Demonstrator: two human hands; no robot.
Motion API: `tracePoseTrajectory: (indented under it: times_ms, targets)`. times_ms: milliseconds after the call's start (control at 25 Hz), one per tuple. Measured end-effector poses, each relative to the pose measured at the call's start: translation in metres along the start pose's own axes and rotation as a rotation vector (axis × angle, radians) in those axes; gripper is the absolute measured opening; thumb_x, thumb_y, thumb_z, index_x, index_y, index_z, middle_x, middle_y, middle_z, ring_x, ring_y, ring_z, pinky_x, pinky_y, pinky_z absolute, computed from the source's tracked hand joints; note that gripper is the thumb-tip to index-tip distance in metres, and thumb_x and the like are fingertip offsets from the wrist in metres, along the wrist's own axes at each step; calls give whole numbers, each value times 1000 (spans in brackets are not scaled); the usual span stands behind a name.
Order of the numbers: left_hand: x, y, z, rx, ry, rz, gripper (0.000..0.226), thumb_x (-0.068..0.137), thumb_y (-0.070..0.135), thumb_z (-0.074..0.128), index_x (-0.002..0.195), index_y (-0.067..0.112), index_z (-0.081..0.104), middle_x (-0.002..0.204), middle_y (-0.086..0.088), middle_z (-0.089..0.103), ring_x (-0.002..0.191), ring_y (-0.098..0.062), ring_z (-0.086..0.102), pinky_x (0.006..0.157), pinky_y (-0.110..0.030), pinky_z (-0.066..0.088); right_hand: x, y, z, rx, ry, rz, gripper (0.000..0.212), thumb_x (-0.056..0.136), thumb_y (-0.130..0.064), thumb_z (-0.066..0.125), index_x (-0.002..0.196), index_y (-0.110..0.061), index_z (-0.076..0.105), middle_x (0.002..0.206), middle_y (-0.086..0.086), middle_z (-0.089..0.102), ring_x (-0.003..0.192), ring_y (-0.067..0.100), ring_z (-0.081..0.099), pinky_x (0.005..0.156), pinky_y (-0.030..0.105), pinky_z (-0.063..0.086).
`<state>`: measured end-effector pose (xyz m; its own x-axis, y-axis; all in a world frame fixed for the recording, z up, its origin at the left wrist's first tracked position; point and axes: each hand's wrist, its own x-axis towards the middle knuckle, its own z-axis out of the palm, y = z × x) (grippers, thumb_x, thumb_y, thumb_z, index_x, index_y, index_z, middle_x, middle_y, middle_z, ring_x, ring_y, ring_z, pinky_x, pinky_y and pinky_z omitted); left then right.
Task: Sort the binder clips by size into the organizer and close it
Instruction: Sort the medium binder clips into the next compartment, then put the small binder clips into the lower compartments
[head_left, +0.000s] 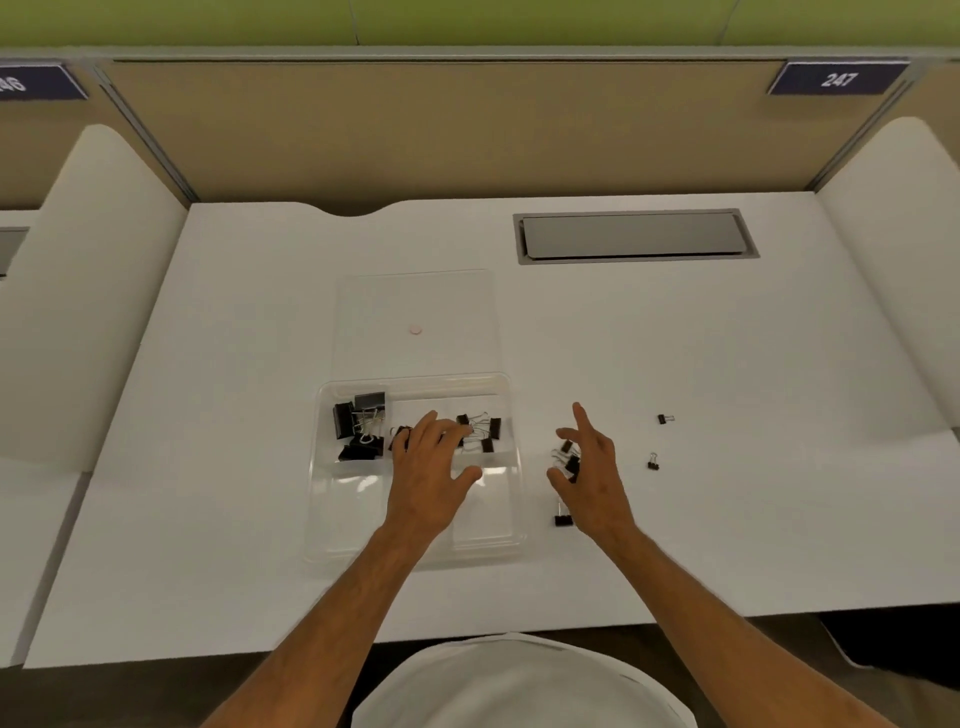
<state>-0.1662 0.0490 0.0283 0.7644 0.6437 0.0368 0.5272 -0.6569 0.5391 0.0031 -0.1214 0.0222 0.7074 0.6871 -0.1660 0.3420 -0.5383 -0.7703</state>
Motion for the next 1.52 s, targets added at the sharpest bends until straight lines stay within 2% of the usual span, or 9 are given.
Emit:
tracePoseTrajectory:
  times_ms: [80,320,480,640,800,960,1120,1280,1520]
  targets:
    - [-2,11,6,-36,-3,32,49,81,34,75,126,25,58,129,7,54,140,-19,30,114,-51,20,-11,11,-15,-4,38,33,90,89,-8,65,153,-39,10,134,-3,46,112,-25,33,81,5,44]
    - [-6,41,28,-32,-60,89,47,82,38,72,125,27,57,131,7,54,140,-16,29,115,-50,17,-34,42,-50,-31,79,62,91,90,-6,65,154,-37,8,130,-10,53,121,-1,32,79,4,40]
    - [-17,67,47,-30,-85,70,46,84,39,69,126,28,57,131,9,53,142,-16,26,117,-46,6,-34,62,-70,-112,17,53,89,90,-10,65,154,-37,10,126,-12,54,110,-16,34,75,7,39]
    - [-26,96,70,50,-165,56,42,87,39,64,127,29,56,130,11,55,143,-12,26,116,-48,-3,-29,84,-84,-151,-32,26,81,90,-15,65,153,-35,17,120,-14,54,100,-15,39,72,12,39]
    - [-29,116,84,153,-223,33,42,85,24,67,126,27,57,127,9,57,142,-18,30,113,-50,-7,-33,106,-98,-140,-58,-2,69,90,-17,66,147,-36,32,116,-11,58,101,-12,42,87,23,47]
    - [-36,123,103,331,-326,38,41,81,15,69,121,21,63,123,-1,60,139,-28,37,114,-53,-8,-37,121,-112,-166,-115,-12,67,91,-21,65,146,-40,31,114,-12,58,99,-15,43,73,7,37]
    - [-45,130,119,532,-338,-75,25,83,34,68,102,18,69,106,-4,64,126,-28,47,114,-57,-8,-40,133,-122,-137,-166,-31,69,91,-22,64,146,-44,28,114,-13,57,91,-4,44,70,9,38]
    - [-43,140,130,544,-301,-200,28,87,48,60,96,22,66,92,0,64,109,-21,53,113,-59,2,-40,143,-130,-137,-185,-30,68,92,-23,63,146,-42,28,116,-13,57,91,5,47,72,11,38]
    - [-49,139,140,410,-193,-275,18,73,22,73,87,23,62,72,6,57,85,-19,59,108,-60,13,-38,144,-130,-154,-224,-68,66,91,-24,62,146,-41,31,115,-16,56,94,6,46,69,9,39]
